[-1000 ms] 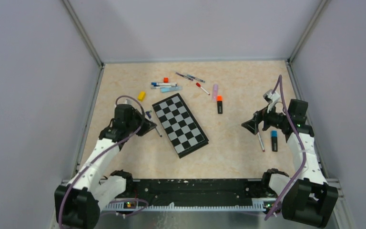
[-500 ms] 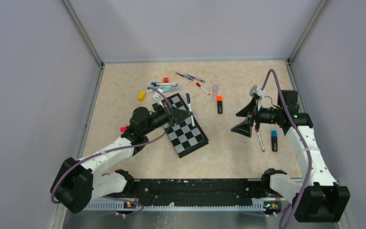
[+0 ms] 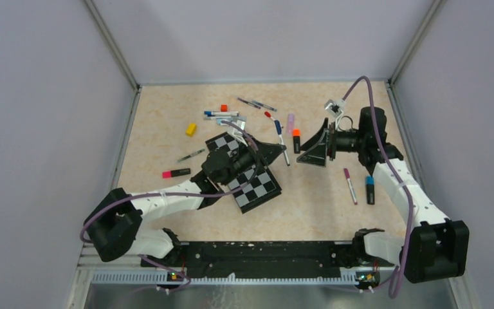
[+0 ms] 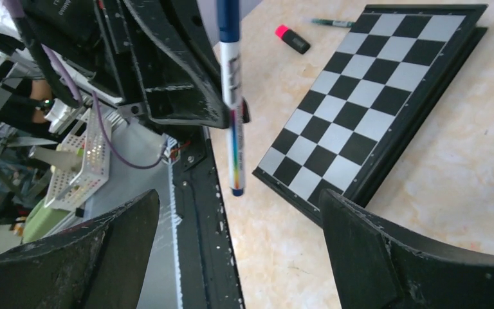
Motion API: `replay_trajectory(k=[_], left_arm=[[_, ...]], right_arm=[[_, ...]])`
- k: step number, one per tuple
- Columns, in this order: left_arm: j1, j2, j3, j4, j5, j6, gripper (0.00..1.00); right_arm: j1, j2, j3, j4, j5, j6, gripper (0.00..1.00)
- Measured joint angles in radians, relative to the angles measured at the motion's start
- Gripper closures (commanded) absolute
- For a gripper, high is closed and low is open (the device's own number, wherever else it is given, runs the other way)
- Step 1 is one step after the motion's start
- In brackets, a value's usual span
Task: Open the pen caps
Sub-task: Pick up the pen from the center of the board.
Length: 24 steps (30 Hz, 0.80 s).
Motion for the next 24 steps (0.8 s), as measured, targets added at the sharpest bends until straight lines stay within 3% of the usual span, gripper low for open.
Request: replay_trajectory(k=[7,17,20,24], left_arm=[[-0.037,0.053,0.021,0.002,-0.080,-0.001,1.00],[-0.069,0.086,0.034,0.034,-0.113,-0.023,1.00],[-0.076,0.090,0.034,0.037,-0.117,-0.029,1.00],[-0.079,0.095,0.036,0.040,-0.120,-0.035,1.00]], right_arm=[[0.033,0.002,-0.055,0.146,-0.015,0.141,0.18],[0.085,0.058,-0.056,0.194,-0.011,0.171,0.39],[0.097,0.074,-0.056,0.191,-0.008,0.166,0.58],[0.109,0.083,-0.056,0.189,-0.007,0.147,1.00]])
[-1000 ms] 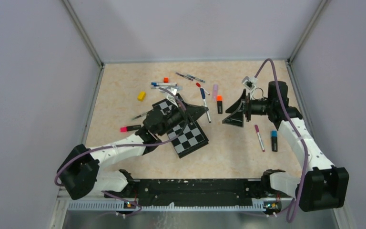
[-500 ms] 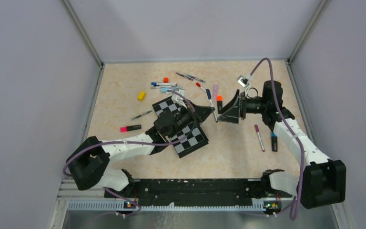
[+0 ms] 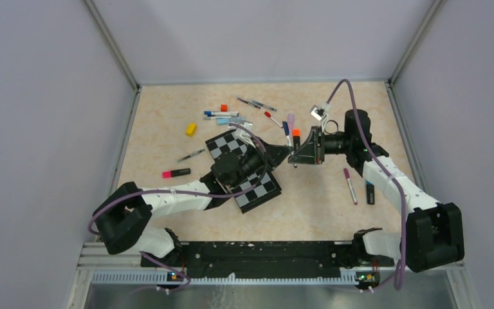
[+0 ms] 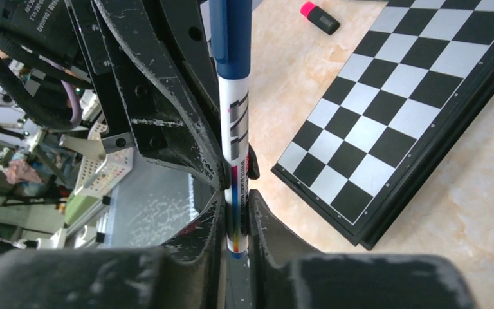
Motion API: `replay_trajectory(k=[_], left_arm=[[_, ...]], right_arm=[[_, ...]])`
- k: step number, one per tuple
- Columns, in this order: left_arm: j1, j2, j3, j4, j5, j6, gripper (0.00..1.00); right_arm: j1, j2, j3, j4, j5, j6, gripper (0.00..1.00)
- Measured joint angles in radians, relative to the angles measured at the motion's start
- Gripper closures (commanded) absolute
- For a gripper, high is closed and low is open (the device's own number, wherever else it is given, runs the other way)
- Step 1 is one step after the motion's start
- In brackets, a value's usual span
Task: Open the pen caps
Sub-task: Pick up the pen from the center of the board, then open the pen cap from the pen.
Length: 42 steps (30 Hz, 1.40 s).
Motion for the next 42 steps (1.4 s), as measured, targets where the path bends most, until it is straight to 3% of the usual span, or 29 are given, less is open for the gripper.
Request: replay_trajectory(k=[2,9,12,17,22,30,42], left_arm=[[-0.002,0.002,0.002,0.003,0.000,-0.007,0.99],[-0.006,-0.006,0.000,0.003,-0.019,-0.009,0.23],[-0.004,-0.050,-0.020,-0.003,-0.048,0.008,0.02],[0.046,-0.167,-0.069,-0.011,-0.027,0.016,0.01],[0.154,-0.172,-0.070,0.026,0.138,-0.031,0.03],[0.202,-0.044,-0.027,0.089,0.360,-0.114,0.21],[0.201,0.014,0.013,0.175,0.437,-0.177,0.43]], right_arm=[[0.003,0.002,0.000,-0.003,0.005,-0.009,1.00],[0.003,0.000,0.003,-0.034,0.002,-0.060,1.00],[0.000,-0.018,-0.011,-0.046,-0.024,-0.100,1.00],[-0.006,-0.065,-0.052,-0.043,-0.071,-0.126,1.00],[-0.006,-0.067,-0.083,0.016,-0.119,-0.090,1.00],[-0.006,-0.067,-0.097,0.084,-0.149,-0.036,1.00],[-0.001,-0.063,-0.117,0.122,-0.152,-0.002,1.00]])
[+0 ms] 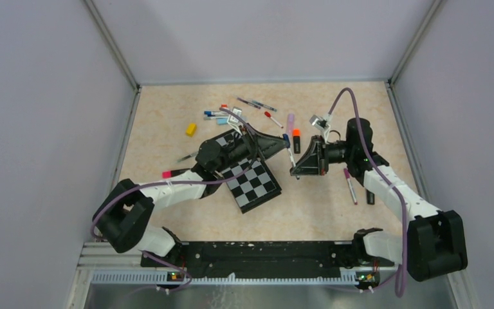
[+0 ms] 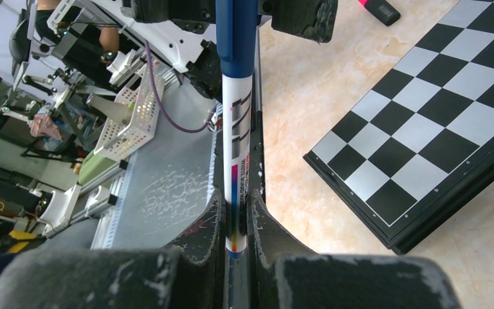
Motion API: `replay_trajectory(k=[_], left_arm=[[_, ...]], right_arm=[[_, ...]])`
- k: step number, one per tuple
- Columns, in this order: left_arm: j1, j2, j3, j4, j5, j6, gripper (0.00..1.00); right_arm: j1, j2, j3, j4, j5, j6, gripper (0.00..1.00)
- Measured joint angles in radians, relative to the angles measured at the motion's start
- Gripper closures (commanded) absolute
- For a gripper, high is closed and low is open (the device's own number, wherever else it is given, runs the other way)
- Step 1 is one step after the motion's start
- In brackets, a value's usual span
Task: Open the pen caps
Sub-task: Open the pen cap from the pen.
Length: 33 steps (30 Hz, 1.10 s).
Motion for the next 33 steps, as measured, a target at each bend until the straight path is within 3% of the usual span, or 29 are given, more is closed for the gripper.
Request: replay_trajectory(k=[12,16,18,27,30,33], left_arm=[[-0.006,0.042,0.024,0.024,0.011,-0.026,0.66],[-0.010,0.049,0.034,0.027,0.014,-0.031,0.85],[-0.010,0.056,0.034,0.027,0.012,-0.026,1.00],[0.016,0.058,0.055,-0.020,0.035,-0.008,1.00],[0.058,0.058,0.103,-0.092,0.086,-0.014,1.00],[0.155,0.058,0.232,-0.097,0.041,-0.011,1.00]], right_arm=[[0.012,0.021,0.000,0.006,0.000,0.002,1.00],[0.017,0.024,0.000,0.008,-0.001,0.001,1.00],[0.017,0.025,0.000,0.013,-0.005,0.003,1.00],[0.017,0.026,-0.019,0.034,0.010,0.014,1.00],[0.020,0.017,-0.044,0.100,0.047,0.037,1.00],[0.028,-0.010,-0.116,0.109,0.029,0.053,1.00]])
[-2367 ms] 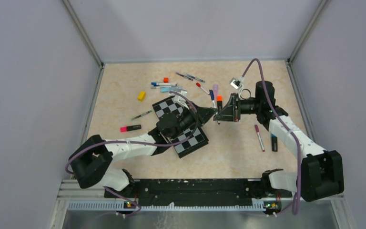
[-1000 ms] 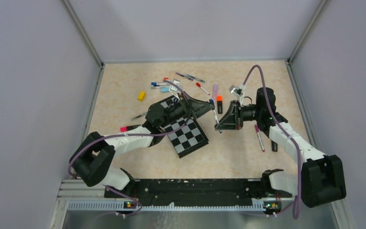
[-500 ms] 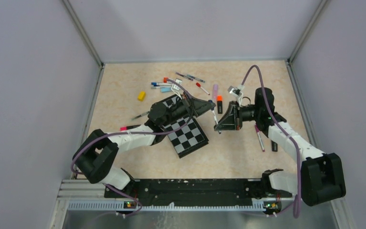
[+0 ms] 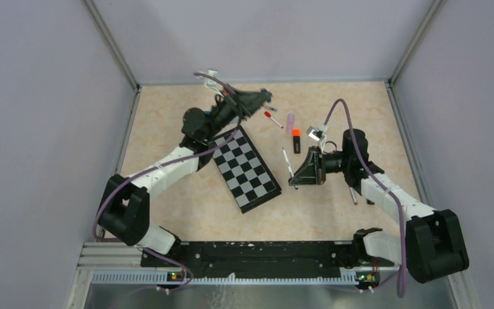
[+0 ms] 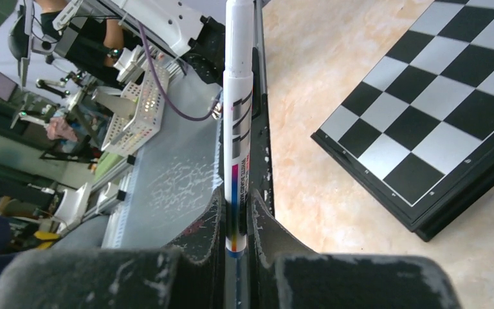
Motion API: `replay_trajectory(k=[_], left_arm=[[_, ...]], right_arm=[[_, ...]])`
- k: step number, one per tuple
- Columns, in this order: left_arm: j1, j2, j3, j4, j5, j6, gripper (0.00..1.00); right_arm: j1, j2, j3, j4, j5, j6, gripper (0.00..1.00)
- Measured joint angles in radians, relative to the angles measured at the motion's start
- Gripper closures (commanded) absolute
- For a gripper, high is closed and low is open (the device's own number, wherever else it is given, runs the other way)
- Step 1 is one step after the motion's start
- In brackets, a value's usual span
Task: Open the pen caps
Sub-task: Open the pen cap from the pen, then place the pen at the center of the board, then place the pen cap at the center of the board.
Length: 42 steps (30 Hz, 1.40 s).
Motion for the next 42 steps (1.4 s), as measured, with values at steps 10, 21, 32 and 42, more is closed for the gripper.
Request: replay_trajectory(k=[10,21,32,42], left_arm=[[0.084,-0.035,0.162,0.045,-0.085,0.033,1.00],[0.084,-0.166,-0.025,-0.201,-0.048,0.090,1.00],[0.001,-0.032,0.103,-0.686,-0.087,0.261,1.00],[-0.069,0.348,0.444,-1.032,-0.245,0.466,1.00]], right_arm=[[-0.013,-0.019,-0.018,-0.076,0.014,-0.060,1.00],[-0.285,-0.102,0.062,-0.345,0.346,-0.350,1.00],[-0.388,0.098,0.188,-0.450,0.709,-0.476,1.00],[-0.388,0.404,0.401,-0.523,0.838,-0.541,0.99]])
